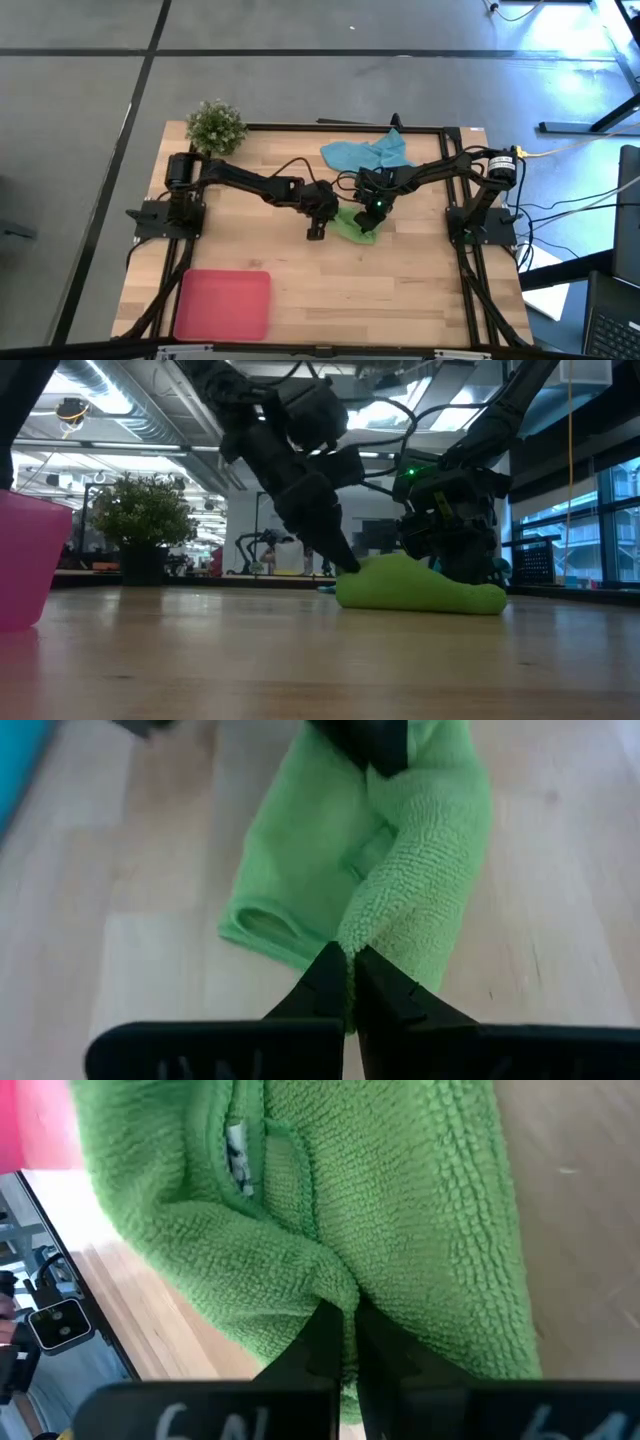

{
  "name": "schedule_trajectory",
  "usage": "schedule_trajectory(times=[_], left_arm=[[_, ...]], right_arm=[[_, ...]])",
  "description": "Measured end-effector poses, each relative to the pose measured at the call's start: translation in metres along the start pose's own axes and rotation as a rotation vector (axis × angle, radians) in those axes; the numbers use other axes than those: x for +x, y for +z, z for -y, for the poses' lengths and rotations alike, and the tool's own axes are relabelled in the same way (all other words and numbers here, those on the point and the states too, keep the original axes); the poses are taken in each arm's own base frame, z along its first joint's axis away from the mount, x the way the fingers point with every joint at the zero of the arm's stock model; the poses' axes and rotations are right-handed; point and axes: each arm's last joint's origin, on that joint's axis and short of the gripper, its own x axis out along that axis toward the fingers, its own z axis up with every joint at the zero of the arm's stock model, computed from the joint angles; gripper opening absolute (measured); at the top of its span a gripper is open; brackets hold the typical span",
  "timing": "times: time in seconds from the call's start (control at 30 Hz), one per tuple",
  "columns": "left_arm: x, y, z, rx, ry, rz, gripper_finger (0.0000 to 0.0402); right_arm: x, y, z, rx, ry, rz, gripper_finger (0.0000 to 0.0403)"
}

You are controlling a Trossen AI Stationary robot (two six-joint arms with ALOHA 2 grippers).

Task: Roll microfiber towels into tight, uniform cylinder then place into a basket
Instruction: Roll the microfiber green towel

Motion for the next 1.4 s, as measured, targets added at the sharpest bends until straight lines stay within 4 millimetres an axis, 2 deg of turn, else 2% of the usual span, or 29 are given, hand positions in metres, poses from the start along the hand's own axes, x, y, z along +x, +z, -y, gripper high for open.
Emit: schedule_trajectory(times=[0.33, 0.53, 0.7, 1.0, 1.2, 1.4], left_arm=[[0.01, 0.002, 0.003, 0.088, -0.043, 0.059, 0.0], [0.029, -0.01, 0.003, 0.083, -0.07, 0.024, 0.0], [0.031, -0.011, 0.003, 0.063, -0.07, 0.018, 0.0], [0.031, -0.013, 0.003, 0.052, -0.072, -0.01, 0.0], [0.031, -0.015, 0.003, 0.045, -0.072, -0.024, 0.0], [0.031, -0.016, 0.003, 0.017, -0.073, -0.04, 0.0]], right_arm=[[0.0, 0.0, 0.0, -0.001, 0.0, 0.001, 0.0014], [0.0, 0.0, 0.0, -0.003, 0.005, 0.001, 0.0021], [0.0, 0.001, -0.001, -0.013, 0.019, 0.004, 0.0046], [-0.001, 0.003, 0.0, 0.028, 0.052, -0.003, 0.0122], [-0.014, 0.003, -0.002, 0.045, 0.054, 0.04, 0.0133], [-0.043, -0.006, -0.018, 0.009, 0.008, 0.145, 0.0133]])
